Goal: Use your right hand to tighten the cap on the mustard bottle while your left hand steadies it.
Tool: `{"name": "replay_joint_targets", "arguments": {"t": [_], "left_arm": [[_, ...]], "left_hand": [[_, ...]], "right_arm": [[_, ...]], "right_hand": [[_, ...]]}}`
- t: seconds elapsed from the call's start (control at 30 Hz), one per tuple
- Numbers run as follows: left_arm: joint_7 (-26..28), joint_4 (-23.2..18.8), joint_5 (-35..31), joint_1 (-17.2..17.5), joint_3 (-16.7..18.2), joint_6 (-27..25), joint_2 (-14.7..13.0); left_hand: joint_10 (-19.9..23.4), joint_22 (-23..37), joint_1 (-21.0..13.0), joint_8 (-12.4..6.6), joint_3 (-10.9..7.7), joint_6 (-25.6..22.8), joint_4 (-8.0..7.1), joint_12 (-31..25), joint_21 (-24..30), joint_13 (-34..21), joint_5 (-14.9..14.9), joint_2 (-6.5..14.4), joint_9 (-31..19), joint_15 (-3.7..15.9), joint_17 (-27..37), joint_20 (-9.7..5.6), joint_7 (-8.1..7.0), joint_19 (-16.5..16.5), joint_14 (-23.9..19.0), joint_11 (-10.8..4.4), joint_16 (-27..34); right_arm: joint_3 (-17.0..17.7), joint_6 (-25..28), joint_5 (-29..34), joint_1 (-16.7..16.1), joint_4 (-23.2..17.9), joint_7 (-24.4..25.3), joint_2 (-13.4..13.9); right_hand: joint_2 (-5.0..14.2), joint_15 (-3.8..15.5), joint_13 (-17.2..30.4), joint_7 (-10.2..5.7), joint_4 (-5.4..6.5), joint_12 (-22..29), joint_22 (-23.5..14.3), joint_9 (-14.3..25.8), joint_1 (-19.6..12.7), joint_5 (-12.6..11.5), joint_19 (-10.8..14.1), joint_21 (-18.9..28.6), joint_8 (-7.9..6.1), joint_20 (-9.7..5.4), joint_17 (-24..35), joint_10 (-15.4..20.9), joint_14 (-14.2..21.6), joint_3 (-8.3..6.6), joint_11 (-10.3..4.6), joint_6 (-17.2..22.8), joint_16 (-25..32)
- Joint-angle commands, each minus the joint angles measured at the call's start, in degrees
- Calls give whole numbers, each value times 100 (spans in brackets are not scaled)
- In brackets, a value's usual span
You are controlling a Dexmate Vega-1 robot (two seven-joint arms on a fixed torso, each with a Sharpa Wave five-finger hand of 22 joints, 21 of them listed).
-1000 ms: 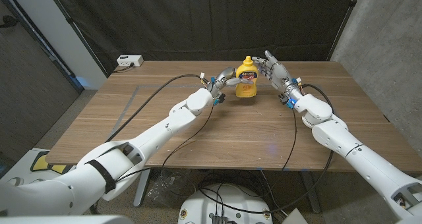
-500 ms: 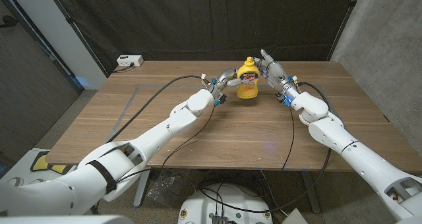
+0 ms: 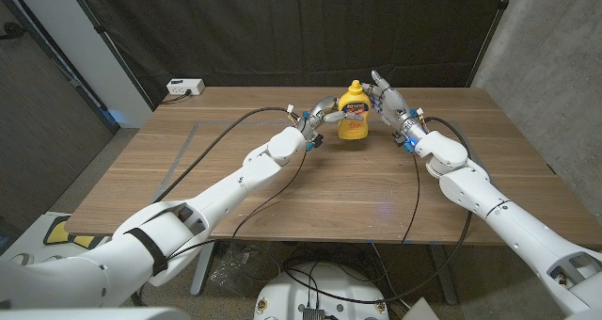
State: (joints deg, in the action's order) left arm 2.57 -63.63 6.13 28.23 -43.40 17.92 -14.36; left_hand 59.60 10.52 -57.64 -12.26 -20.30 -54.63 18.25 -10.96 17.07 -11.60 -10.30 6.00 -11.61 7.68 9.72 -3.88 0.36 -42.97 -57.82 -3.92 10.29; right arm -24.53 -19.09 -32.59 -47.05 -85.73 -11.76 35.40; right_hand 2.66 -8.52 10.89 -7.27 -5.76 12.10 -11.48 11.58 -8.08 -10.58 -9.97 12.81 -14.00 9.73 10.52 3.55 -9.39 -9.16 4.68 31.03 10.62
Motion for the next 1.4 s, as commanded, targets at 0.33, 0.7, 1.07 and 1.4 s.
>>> {"name": "replay_joint_targets", "arguments": {"t": [0.33,0.7,1.07,1.4], "left_arm": [[-121,136,441,19,227,12,60],[-258,101,476,-29,209,-38,-4],[-340,-42,480,18,200,-112,-115],[-65,-654,333,268,262,-444,-397]], "left_hand": [[93,14,205,-32,-1332,-350,-1258,-37,-3,-14,3,193,-30,-5,13,16,304,-34,-88,-32,41],[104,14,214,-32,-1354,-351,-1251,-38,-5,-14,2,186,-32,-4,12,12,323,-42,-100,-33,40],[111,15,233,-29,-1371,-343,-1253,-39,-11,-15,2,181,-33,-6,13,17,312,-41,-86,-40,33],[77,16,250,-33,-1389,-356,-1252,-23,-17,-15,1,177,-34,-9,13,22,305,-37,-103,-29,38]], "right_arm": [[84,63,27,-159,-161,159,123],[106,77,84,-239,-274,242,186],[335,112,19,-662,-581,721,255],[450,85,161,-860,-710,1040,305]], "right_hand": [[31,2,17,-65,14,96,-7,62,47,-23,-993,10,-120,0,22,127,82,23,12,305,44],[69,-8,14,-152,5,208,-6,50,22,-29,-936,36,-239,-4,16,433,313,5,-139,731,98],[121,-23,11,127,-39,230,-3,56,-77,-20,-755,100,33,23,9,560,539,-49,-74,161,105],[148,-26,12,185,-75,159,1,62,-156,-3,-705,108,240,33,10,424,531,-92,-8,-367,58]]}}
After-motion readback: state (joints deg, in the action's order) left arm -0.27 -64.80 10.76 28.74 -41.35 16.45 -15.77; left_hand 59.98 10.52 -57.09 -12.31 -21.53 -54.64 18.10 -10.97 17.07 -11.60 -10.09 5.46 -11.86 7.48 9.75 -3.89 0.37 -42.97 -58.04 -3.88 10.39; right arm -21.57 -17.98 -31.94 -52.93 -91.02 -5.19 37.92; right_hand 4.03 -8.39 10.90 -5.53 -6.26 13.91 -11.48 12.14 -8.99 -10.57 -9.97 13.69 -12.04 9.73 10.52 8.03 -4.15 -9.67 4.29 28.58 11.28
